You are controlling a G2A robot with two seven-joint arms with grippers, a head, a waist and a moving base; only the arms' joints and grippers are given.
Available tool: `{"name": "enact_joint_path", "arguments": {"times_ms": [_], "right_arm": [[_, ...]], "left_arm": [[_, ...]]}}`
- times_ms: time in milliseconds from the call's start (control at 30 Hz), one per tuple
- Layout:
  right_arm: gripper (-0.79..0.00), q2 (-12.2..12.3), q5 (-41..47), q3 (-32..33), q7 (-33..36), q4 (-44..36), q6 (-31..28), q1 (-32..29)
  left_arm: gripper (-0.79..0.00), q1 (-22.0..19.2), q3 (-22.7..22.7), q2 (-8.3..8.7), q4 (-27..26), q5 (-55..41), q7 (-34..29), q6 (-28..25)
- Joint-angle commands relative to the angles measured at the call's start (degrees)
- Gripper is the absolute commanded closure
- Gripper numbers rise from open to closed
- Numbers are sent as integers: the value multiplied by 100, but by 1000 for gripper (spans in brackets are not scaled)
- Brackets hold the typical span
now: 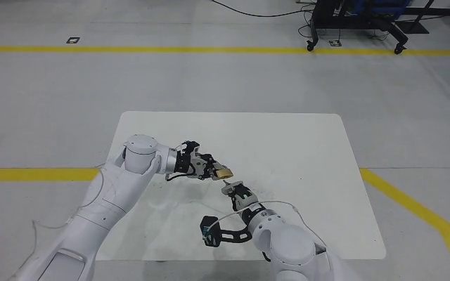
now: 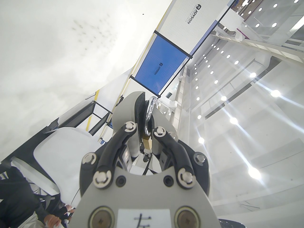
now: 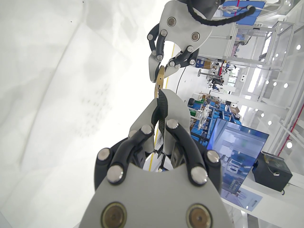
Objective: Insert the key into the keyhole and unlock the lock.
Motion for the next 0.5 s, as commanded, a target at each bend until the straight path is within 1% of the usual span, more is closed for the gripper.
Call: {"name": "enact_joint_path", "arguments": {"times_ms": [0, 467], "right_arm": [[0, -16, -18, -2, 78, 10, 11, -3], [0, -155, 20, -23, 308, 178, 88, 34]], "left_arm": [[0, 0, 2, 1, -1, -4, 4, 0], [0, -27, 49, 13, 9, 6, -32, 18]]}}
